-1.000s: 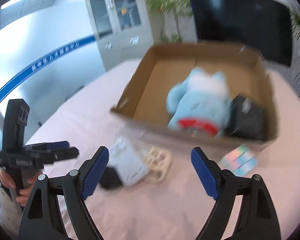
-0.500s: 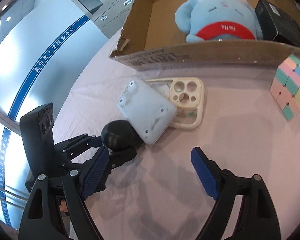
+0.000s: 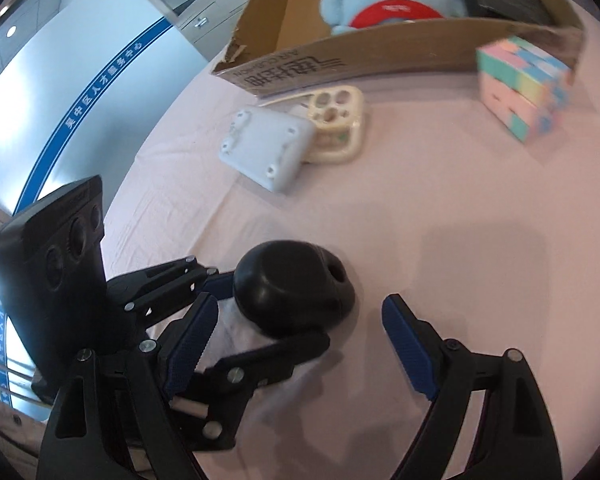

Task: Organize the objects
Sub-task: 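Close both grippers on the black dome object and lift it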

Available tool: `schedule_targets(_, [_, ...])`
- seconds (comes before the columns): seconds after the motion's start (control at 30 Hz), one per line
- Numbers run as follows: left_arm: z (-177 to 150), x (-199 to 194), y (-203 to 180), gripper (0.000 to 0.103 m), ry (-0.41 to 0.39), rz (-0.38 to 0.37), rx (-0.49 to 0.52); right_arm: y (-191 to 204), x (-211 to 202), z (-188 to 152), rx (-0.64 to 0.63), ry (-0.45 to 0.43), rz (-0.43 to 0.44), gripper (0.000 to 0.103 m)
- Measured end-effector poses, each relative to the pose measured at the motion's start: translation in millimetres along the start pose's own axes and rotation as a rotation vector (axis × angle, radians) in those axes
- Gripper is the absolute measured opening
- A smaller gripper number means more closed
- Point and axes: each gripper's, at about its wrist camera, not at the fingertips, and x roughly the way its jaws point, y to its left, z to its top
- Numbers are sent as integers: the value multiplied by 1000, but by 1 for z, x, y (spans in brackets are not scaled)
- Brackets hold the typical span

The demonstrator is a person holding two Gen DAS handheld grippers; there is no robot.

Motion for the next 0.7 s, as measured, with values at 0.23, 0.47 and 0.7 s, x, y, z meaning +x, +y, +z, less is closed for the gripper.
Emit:
schedule_targets(0.23, [-9,9,-44,58,15,-8,82,-19,-23,-28,8,-30,26,68])
schedule_targets(0.47, [3,15,-56,58,17,55,124,-22,-25,-32,-37,-49,33,68])
schedule_targets(0.7, [-6,11,-61,58,-23,95,173,-15,-21,-30,-80,-29,-3,68])
